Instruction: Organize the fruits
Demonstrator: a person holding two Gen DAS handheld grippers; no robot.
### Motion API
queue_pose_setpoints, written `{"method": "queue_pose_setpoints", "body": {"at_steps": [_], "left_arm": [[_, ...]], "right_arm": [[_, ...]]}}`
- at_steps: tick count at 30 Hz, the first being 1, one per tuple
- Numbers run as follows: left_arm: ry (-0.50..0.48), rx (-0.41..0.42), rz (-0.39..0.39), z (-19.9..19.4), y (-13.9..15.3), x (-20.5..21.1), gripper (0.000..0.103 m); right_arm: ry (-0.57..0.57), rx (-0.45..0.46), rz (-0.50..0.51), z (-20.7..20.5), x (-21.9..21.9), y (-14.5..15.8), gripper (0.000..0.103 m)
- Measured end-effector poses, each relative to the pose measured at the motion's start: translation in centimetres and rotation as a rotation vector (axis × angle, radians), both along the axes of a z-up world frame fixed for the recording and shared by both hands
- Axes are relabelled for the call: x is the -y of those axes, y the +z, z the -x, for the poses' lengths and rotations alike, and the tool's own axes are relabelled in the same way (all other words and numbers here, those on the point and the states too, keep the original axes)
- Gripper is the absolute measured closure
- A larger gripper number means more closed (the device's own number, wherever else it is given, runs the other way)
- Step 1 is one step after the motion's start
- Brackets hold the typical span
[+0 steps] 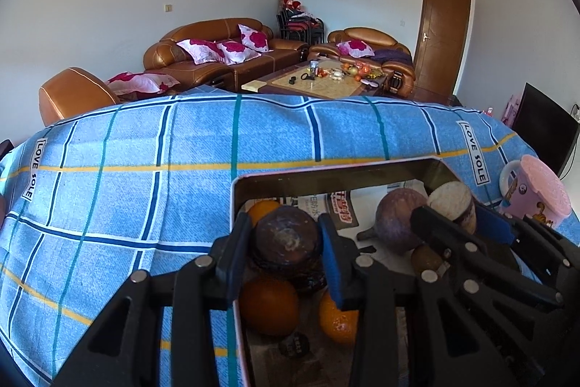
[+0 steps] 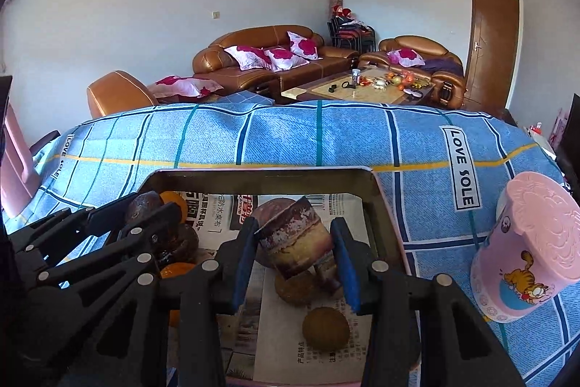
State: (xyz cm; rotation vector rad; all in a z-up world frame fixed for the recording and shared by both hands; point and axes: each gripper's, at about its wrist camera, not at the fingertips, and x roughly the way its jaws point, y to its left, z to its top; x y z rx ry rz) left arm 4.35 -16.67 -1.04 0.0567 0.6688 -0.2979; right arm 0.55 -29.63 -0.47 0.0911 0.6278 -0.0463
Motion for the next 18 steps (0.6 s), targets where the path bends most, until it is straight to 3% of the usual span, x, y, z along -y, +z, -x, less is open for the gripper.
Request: {"method": "queue_pose_setpoints", "body": {"at_steps": [3, 5, 7, 10, 14, 18], "left_arm": [[0.029, 0.076, -0.019, 1.3, 0.9, -0.5, 0.049], [0.089, 0.124, -0.038, 2.0, 1.6, -1.1, 0.018], [0.129, 0.166, -0.027, 2.6, 2.2, -2.2, 0.000], [0.118, 0.210, 0.021, 3.6, 2.8, -3.4, 0.000], [0.137, 0.276, -0.016, 4.8, 3.0, -3.7, 0.000], [0.131, 0.281, -0.056, 5.4, 2.5, -3.4, 0.000]], "right_arm": [[0.050, 0.066, -0.068, 1.0, 0.5, 0.4, 0.059], [0.068, 0.108, -0.094, 1.7, 0.7, 0.7, 0.059], [0.080, 0.145, -0.131, 2.4, 1.0, 0.9, 0.058], [0.021, 0.195, -0.141, 3.5, 1.3, 1.2, 0.048], [-0.060, 0.269, -0.074, 5.2, 0.7, 2.0, 0.027], [-0.103, 0.323, 0.000, 7.0, -0.2, 2.5, 0.024]]}}
